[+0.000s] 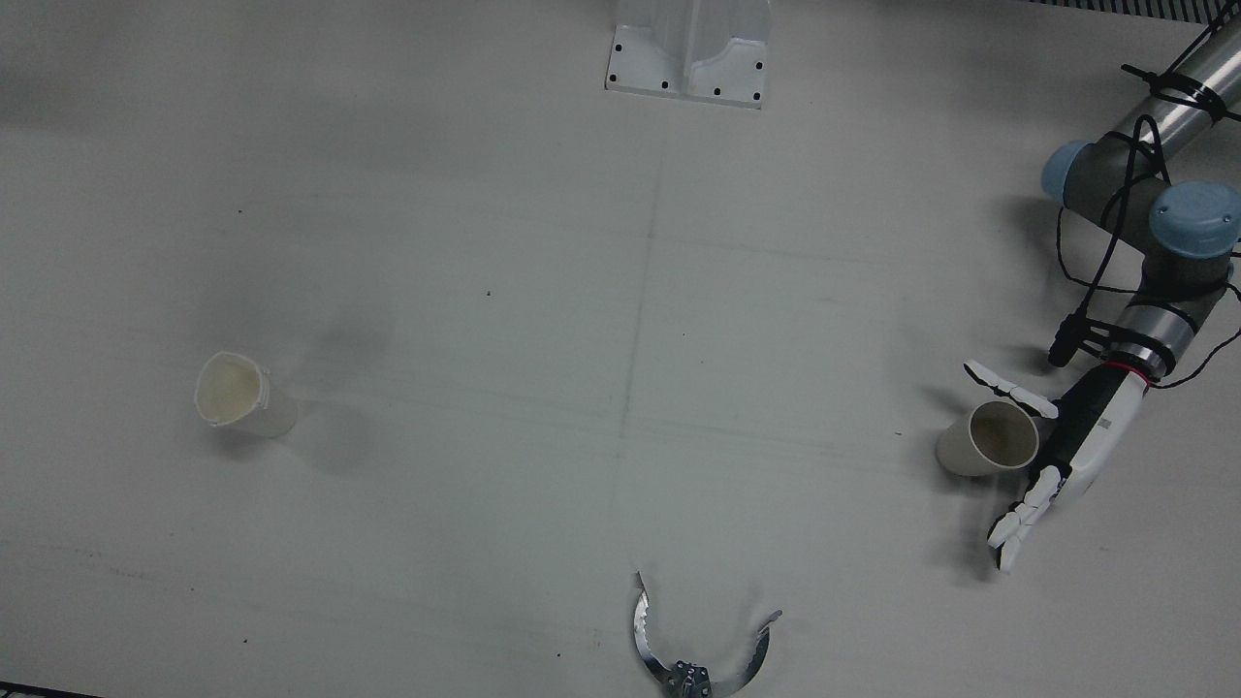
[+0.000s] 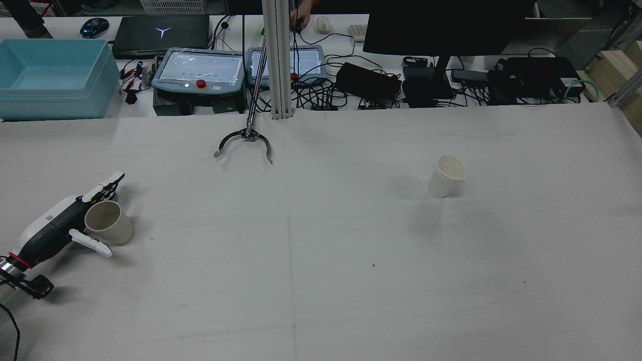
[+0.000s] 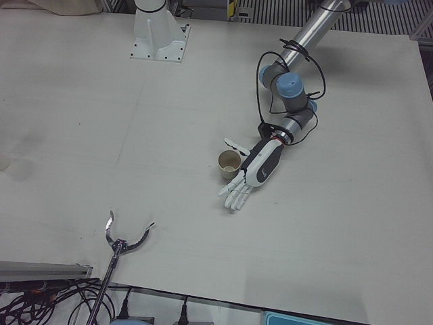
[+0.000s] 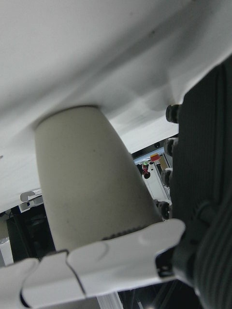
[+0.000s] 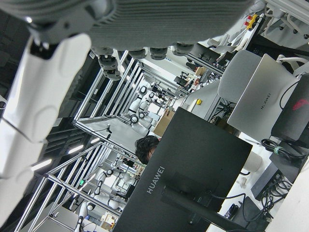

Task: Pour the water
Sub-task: 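Close the left hand fingers around the beige cup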

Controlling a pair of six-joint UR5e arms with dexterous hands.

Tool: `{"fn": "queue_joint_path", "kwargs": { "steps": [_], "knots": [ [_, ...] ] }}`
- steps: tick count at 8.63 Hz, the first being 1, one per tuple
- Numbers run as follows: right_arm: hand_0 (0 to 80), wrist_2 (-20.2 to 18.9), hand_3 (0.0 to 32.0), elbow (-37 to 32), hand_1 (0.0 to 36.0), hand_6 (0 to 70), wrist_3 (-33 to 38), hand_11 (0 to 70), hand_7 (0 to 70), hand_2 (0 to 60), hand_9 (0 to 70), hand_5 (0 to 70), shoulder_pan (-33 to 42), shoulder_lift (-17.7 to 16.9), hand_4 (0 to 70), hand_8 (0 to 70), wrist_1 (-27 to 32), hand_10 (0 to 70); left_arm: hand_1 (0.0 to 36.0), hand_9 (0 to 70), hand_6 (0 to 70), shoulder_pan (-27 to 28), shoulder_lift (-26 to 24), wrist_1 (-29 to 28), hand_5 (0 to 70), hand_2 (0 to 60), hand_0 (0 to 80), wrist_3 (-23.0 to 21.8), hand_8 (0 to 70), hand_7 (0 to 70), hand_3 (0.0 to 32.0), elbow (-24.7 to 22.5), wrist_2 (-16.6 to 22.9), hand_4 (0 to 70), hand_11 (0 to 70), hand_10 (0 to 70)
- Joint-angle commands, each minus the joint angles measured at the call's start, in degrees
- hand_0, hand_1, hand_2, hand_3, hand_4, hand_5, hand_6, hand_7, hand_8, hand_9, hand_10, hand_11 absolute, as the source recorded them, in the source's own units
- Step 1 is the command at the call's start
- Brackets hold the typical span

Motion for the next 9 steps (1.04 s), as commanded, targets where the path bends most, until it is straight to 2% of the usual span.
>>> {"fn": "queue_joint_path", "kwargs": {
  "steps": [1,2,3,4,5,6,7,9],
  "knots": [
    [47.7,0.01,0.0,0.07,13.0,0.0,0.09,1.9,0.0,1.7,3.7,6.1,0.02,0.01,3.0,0.9,0.00,0.2,14.6,0.0,0.0,0.05,0.12,0.65,23.7,0.0,54.9,-0.16,0.0,0.4,0.0,-0.23,0.00,14.9,3.9,1.3],
    [47.6,0.01,0.0,0.07,12.9,0.0,0.09,1.8,0.0,1.6,3.7,6.0,0.02,0.01,2.9,1.0,0.00,0.2,14.2,0.2,0.0,0.05,0.12,0.74,29.7,0.0,54.8,-0.16,0.0,1.4,0.0,-0.49,0.00,19.9,4.4,1.8],
    [47.6,0.01,0.0,0.07,12.8,0.0,0.09,1.9,0.0,1.6,3.6,6.0,0.02,0.01,2.8,0.9,0.00,0.2,15.5,0.3,0.0,0.05,0.12,1.18,34.3,0.0,56.6,-0.16,0.0,1.4,0.0,-0.67,0.00,22.4,5.0,2.1],
    [47.5,0.01,0.0,-0.02,12.8,0.0,0.09,1.9,0.0,1.8,3.6,6.1,0.02,0.01,2.6,0.9,0.00,0.2,20.6,0.6,0.0,0.05,0.12,1.88,39.3,0.4,61.0,-0.16,0.0,2.2,0.0,-1.11,0.00,25.9,6.4,2.8],
    [47.6,0.01,0.0,-0.02,12.8,0.0,0.09,1.7,0.0,1.8,3.6,6.4,-0.07,0.01,2.8,0.9,0.00,0.1,25.6,0.9,0.0,0.05,0.12,2.93,43.3,13.6,62.4,-0.16,0.0,3.4,0.0,-1.63,0.00,29.5,7.4,3.3],
    [47.5,0.01,0.0,-0.02,12.8,0.0,0.00,1.7,0.0,1.9,3.5,6.4,-0.07,0.01,3.0,0.8,0.00,0.1,35.0,1.3,1.4,0.05,0.12,3.03,53.4,54.7,66.6,-0.24,0.0,5.3,0.0,-1.55,-0.09,44.6,10.0,4.9],
    [47.5,0.01,0.0,-0.11,12.8,0.0,0.00,1.9,0.0,1.9,3.7,6.3,-0.07,0.01,3.1,1.0,0.00,0.2,36.0,2.5,3.7,0.05,0.12,3.20,65.6,60.0,60.4,-0.25,1.0,7.4,0.0,-1.64,-0.17,56.4,11.6,6.2],
    [47.5,0.01,0.0,-0.46,12.6,0.0,0.00,2.0,0.0,2.0,3.6,6.3,-0.07,0.36,3.5,0.9,0.00,0.3,36.0,5.0,5.9,0.05,0.12,7.22,69.0,60.0,60.2,-0.33,2.5,10.8,0.0,-3.99,-0.61,60.8,12.5,6.9]
  ]
}}
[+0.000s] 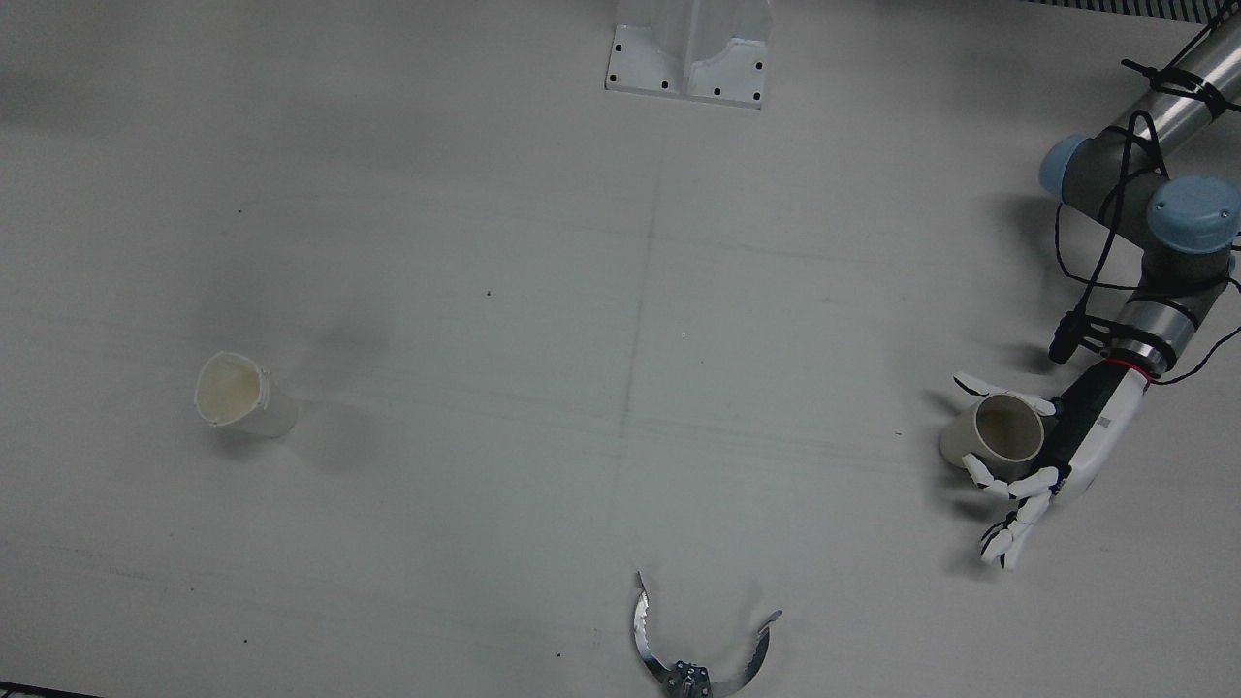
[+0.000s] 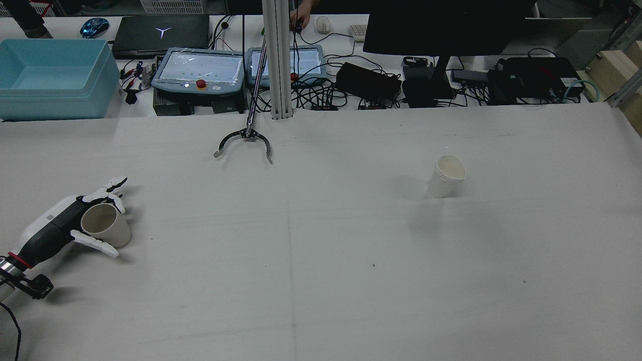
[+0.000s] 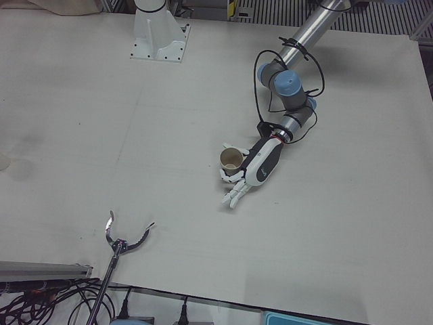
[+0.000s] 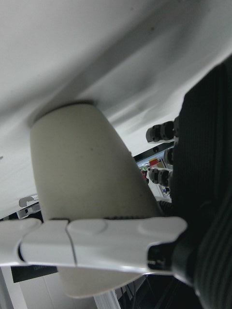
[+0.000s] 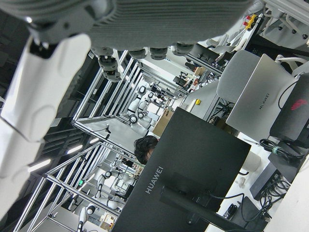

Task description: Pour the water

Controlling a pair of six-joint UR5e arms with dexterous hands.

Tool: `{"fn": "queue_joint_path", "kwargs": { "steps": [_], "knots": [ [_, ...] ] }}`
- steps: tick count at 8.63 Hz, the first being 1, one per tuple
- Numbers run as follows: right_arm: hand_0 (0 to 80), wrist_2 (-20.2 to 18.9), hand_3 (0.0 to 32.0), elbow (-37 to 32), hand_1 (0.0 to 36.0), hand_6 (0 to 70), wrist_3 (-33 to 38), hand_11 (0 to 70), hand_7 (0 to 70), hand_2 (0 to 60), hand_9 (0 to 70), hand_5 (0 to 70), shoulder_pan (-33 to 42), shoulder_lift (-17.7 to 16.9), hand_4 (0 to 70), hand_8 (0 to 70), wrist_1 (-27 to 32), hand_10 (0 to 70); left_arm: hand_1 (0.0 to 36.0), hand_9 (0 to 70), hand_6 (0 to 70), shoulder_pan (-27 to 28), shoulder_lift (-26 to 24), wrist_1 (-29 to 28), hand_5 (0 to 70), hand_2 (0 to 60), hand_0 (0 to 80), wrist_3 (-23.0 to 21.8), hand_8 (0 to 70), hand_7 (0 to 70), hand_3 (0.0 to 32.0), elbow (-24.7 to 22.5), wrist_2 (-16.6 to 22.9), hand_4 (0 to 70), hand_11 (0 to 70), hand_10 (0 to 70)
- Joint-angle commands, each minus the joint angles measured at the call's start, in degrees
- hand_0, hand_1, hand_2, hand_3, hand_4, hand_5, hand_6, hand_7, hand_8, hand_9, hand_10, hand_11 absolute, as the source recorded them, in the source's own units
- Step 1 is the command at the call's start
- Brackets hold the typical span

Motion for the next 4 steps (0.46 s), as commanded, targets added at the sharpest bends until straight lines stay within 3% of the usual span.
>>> {"fn": "queue_joint_path", "kwargs": {
  "steps": [1,3,4],
  "knots": [
    [47.4,0.00,0.0,-0.24,12.5,0.0,-0.01,2.0,0.0,1.9,3.7,6.4,-0.01,0.32,3.5,1.0,0.00,0.3,36.0,9.5,10.1,-0.21,0.09,6.41,70.0,60.0,58.9,-0.94,5.5,17.0,0.0,-4.30,-0.53,60.0,15.2,8.7],
    [47.3,0.09,0.0,0.11,12.4,0.0,0.51,1.8,0.0,2.0,3.5,6.6,0.08,0.58,3.7,0.9,0.00,0.2,36.0,22.3,21.8,-0.83,0.61,12.99,70.0,60.0,54.4,-6.20,14.7,33.0,0.0,-11.31,-0.36,53.3,24.8,15.3],
    [47.3,0.00,0.0,0.46,12.4,0.0,0.69,1.6,0.0,2.2,3.4,6.6,0.08,1.19,4.1,0.8,-0.09,0.1,36.0,22.9,21.7,-0.92,1.14,16.25,70.0,60.0,53.7,-9.79,14.8,34.8,0.0,-15.09,-0.36,51.2,24.5,15.0]
  ]
}}
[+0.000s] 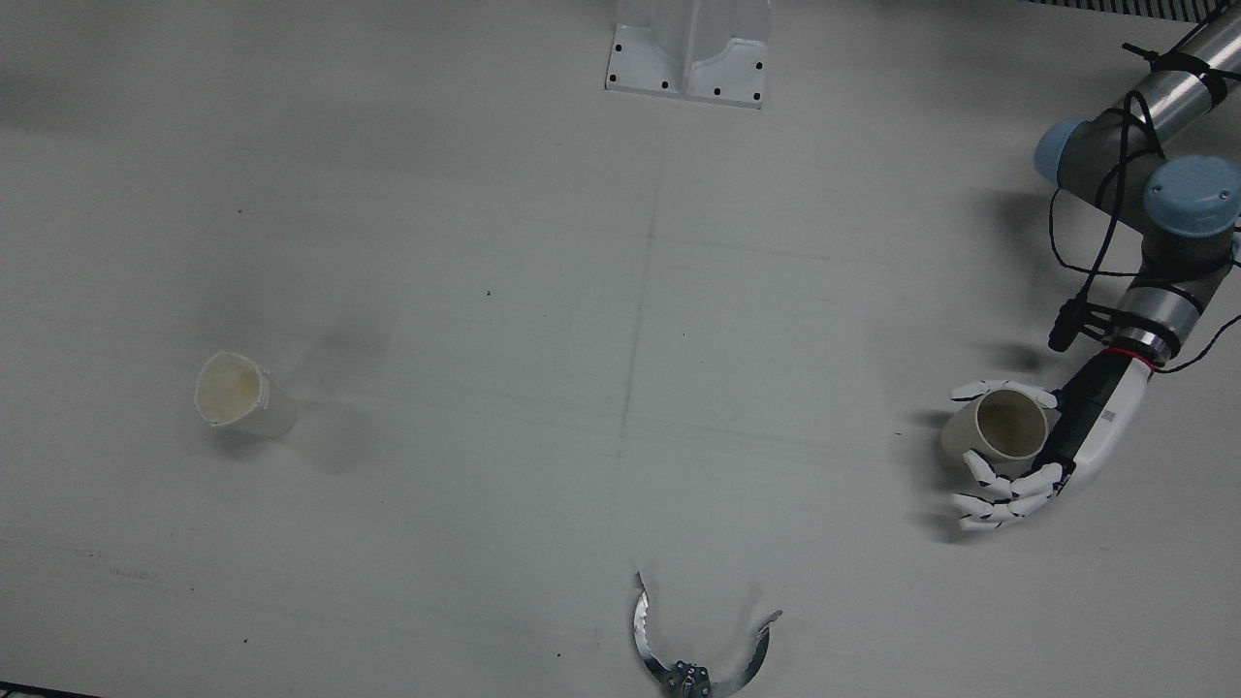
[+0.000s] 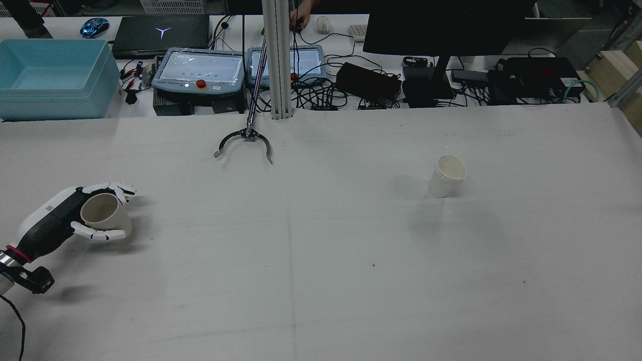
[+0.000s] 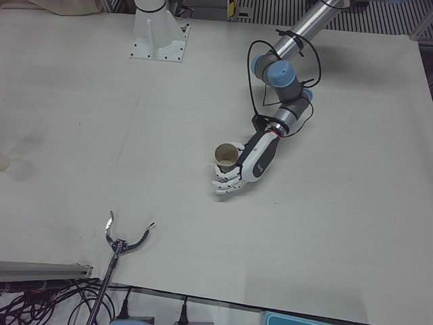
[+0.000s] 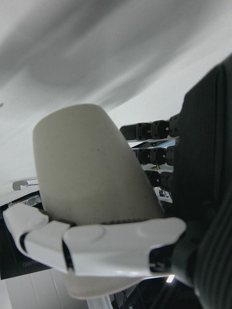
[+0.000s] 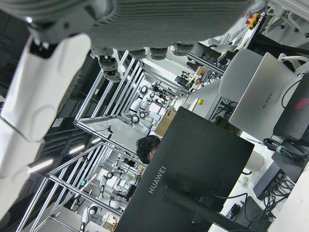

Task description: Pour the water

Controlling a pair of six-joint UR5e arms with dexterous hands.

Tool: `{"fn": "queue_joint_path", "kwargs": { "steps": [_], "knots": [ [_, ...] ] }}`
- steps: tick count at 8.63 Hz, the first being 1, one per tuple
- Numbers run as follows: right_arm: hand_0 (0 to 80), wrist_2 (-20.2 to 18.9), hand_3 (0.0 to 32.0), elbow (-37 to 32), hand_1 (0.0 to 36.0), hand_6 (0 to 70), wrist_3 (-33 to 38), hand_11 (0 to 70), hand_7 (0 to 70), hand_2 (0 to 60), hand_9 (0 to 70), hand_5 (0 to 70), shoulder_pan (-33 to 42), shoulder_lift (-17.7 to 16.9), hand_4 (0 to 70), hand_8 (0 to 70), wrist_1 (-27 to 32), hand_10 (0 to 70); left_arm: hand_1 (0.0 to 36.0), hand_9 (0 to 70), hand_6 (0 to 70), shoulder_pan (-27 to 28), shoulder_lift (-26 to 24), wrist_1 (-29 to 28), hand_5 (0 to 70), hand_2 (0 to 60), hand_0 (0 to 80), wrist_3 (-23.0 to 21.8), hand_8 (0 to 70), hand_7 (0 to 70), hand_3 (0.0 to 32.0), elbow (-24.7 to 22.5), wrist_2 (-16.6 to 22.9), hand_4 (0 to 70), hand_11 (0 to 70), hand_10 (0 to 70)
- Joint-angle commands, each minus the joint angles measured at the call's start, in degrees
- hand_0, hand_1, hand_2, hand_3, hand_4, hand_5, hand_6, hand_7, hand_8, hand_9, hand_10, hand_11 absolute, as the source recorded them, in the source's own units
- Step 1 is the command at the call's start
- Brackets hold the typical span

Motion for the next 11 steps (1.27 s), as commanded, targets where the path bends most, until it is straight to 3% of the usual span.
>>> {"fn": "queue_joint_path", "kwargs": {
  "steps": [1,2,4,7,8,9,10,11],
  "knots": [
    [47.6,-0.03,0.0,0.28,12.7,0.0,0.28,1.3,0.0,2.2,3.3,7.1,-0.02,0.86,4.6,0.7,-0.09,0.0,36.0,21.4,20.1,-0.36,0.86,8.08,70.0,60.0,53.2,-8.84,13.7,32.7,0.0,-8.42,0.05,49.6,23.0,14.1],
    [47.7,0.23,0.0,-0.94,12.9,0.0,-0.33,1.1,0.0,2.3,3.3,7.4,-1.06,0.94,5.6,0.7,0.17,0.0,36.0,18.9,18.5,-0.28,0.95,8.18,70.0,60.0,53.2,-9.13,12.1,29.1,0.0,-8.78,-0.04,49.0,21.0,12.7],
    [47.5,2.94,0.0,-11.27,12.8,0.0,2.72,2.0,0.0,3.4,3.5,7.2,-3.16,6.28,5.2,0.8,7.95,0.3,36.0,15.1,15.5,-0.36,1.74,8.18,70.0,60.0,53.0,-9.31,9.4,24.2,0.0,-11.31,-0.04,47.3,18.3,10.9],
    [47.8,24.86,0.0,-19.74,13.2,0.0,10.11,5.4,0.0,3.0,3.9,5.6,-27.45,9.10,4.7,1.2,15.01,2.6,36.0,12.1,14.0,-0.62,2.71,8.62,70.0,60.0,53.8,-11.85,7.6,20.2,0.0,-12.12,-0.13,47.4,17.0,9.9],
    [47.8,27.89,0.0,-23.16,13.3,0.0,10.99,5.3,0.0,2.4,3.8,4.6,-31.88,13.99,3.0,1.1,15.29,2.5,36.0,12.0,13.9,-0.71,3.41,8.53,70.0,60.0,53.8,-12.55,7.4,20.2,0.0,-12.21,-0.13,47.8,17.0,9.9],
    [48.1,30.27,0.0,-24.24,13.4,0.0,10.92,4.5,0.0,3.1,3.1,5.4,-36.54,16.39,6.1,0.6,15.29,2.0,36.0,11.9,13.7,-0.80,4.28,8.53,70.0,60.0,53.5,-12.82,7.3,20.2,0.0,-12.30,-0.13,47.7,16.9,9.9],
    [48.0,35.51,0.0,-24.51,13.4,0.0,10.92,4.0,0.0,3.0,2.5,5.2,-41.80,16.67,6.1,0.2,15.21,1.7,36.0,11.7,13.6,-0.80,5.25,8.53,70.0,60.0,53.3,-12.83,7.2,20.1,0.0,-12.56,-0.13,47.6,16.8,9.8],
    [47.8,38.09,0.0,-25.29,13.6,0.0,10.92,4.2,0.0,4.0,2.5,4.2,-45.77,16.68,3.5,0.2,15.20,1.8,36.0,11.5,13.5,-0.80,5.26,8.53,70.0,60.0,53.0,-13.09,7.0,20.1,0.0,-12.65,-0.13,46.8,16.7,9.7]
  ]
}}
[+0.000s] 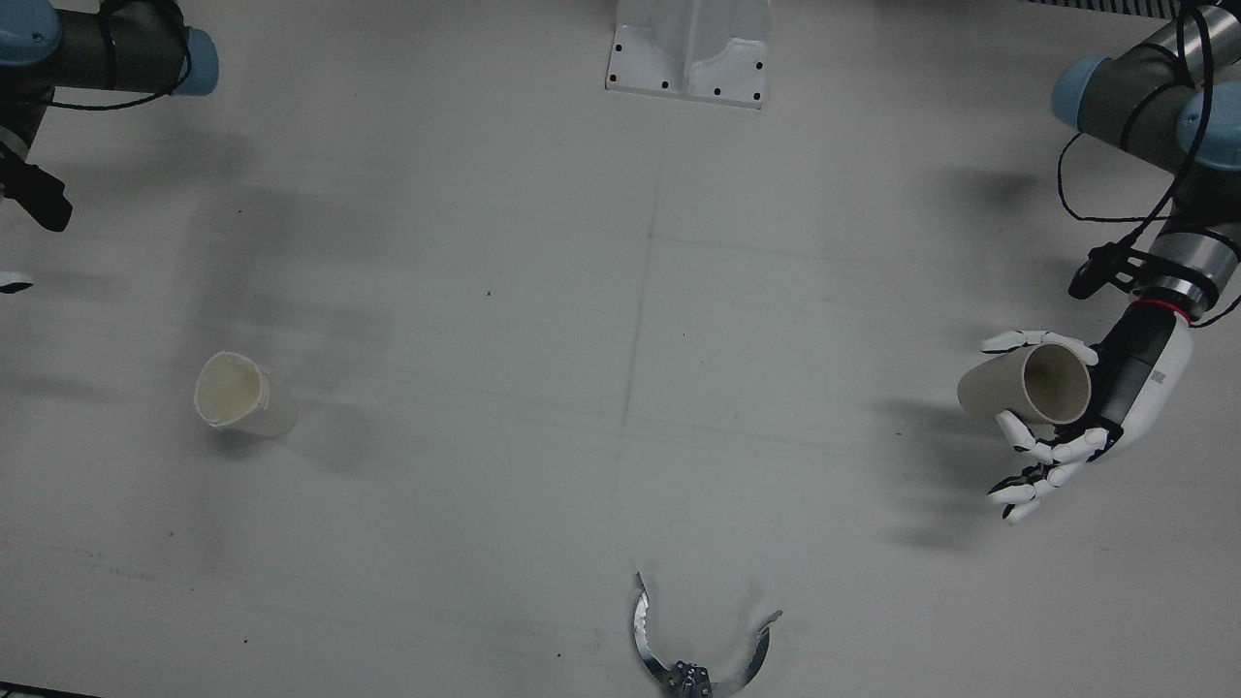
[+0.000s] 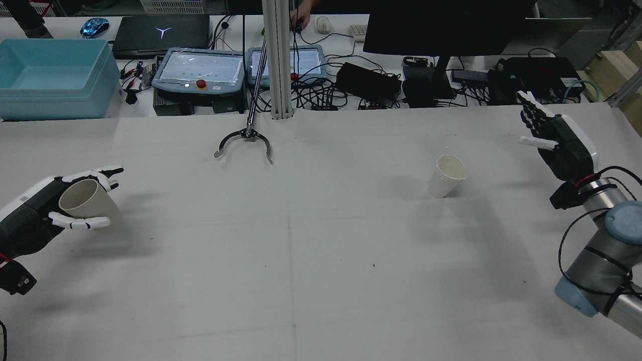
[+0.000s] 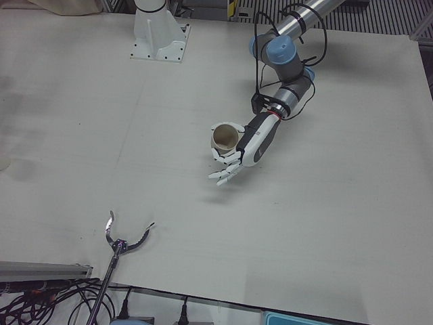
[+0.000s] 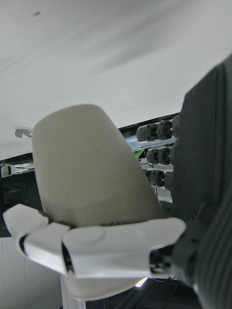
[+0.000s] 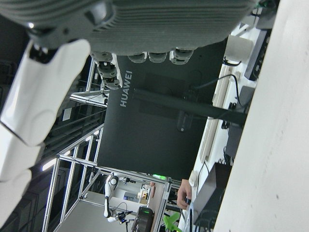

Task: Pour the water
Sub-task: 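Reach the right hand to the other beige cup and grasp it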

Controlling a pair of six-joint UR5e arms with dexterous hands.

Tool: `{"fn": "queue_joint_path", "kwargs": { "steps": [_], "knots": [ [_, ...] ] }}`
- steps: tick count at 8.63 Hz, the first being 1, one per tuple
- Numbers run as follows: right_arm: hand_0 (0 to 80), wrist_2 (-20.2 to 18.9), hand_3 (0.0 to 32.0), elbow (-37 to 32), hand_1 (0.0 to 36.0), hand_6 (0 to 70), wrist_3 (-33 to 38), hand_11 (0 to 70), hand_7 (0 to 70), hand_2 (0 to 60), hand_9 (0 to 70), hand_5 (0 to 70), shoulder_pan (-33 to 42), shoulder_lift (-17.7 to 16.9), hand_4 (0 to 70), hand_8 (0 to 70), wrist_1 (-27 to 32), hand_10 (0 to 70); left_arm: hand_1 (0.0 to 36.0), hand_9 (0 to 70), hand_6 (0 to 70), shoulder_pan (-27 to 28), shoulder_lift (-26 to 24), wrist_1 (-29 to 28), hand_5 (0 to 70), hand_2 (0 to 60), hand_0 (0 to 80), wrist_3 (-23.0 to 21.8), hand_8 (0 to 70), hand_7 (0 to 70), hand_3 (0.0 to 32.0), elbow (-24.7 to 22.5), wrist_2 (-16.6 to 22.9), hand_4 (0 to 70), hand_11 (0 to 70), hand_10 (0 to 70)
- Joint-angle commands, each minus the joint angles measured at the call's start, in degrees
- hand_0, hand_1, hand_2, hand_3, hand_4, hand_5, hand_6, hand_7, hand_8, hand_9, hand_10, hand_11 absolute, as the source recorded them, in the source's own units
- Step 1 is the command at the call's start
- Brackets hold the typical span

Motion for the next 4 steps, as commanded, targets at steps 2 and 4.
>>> {"fn": "queue_joint_path", "kwargs": {
  "steps": [2,4],
  "knots": [
    [48.3,8.05,0.0,-2.66,14.8,0.0,0.30,4.0,0.0,5.6,2.5,3.4,-12.33,2.22,3.6,0.2,0.12,1.5,36.0,11.8,13.5,0.03,1.04,0.00,70.0,60.0,52.5,-0.62,7.2,20.3,0.0,-0.23,0.00,46.1,16.8,9.8],
    [49.0,8.05,0.0,-2.93,15.5,0.0,-0.13,4.2,0.0,4.7,2.7,2.5,-13.20,2.22,1.1,0.3,0.12,1.6,36.0,12.1,13.8,0.12,1.04,0.00,70.0,60.0,52.3,-0.62,7.3,21.0,0.0,-0.14,0.00,46.1,16.8,9.9]
  ]
}}
